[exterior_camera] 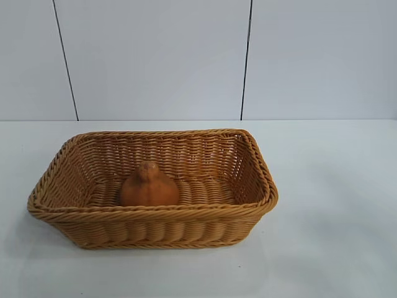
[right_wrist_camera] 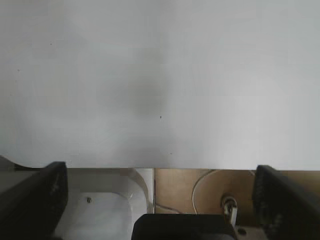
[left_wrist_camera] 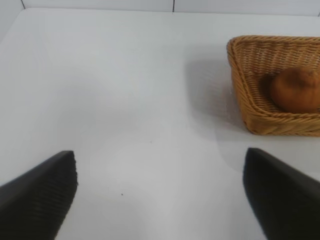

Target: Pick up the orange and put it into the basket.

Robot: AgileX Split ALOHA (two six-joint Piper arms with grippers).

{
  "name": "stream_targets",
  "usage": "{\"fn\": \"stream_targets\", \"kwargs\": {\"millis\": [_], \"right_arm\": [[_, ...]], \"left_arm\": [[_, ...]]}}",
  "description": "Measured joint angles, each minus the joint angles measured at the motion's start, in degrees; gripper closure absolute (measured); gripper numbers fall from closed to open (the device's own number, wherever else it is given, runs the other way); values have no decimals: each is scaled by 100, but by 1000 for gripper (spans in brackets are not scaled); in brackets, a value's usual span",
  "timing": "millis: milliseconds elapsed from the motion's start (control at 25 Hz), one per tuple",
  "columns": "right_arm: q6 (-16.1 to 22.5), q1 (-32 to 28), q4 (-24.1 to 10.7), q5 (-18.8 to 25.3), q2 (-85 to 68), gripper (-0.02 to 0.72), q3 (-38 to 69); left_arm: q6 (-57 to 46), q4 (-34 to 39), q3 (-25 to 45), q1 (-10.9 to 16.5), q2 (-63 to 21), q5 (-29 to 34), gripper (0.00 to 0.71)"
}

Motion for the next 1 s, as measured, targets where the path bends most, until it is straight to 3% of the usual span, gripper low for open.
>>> {"fn": "stream_targets", "kwargs": {"millis": [240, 600, 1000], "right_arm": [[-20, -71, 0, 0, -1271, 10, 6], [-21, -883, 0, 31, -2741, 10, 21], [-21, -849, 38, 132, -2819, 10, -1]], "left_arm": [[0, 0, 0, 0, 0, 0, 70], [0, 0, 0, 0, 0, 0, 70], [0, 6, 0, 0, 0, 0, 70]]}}
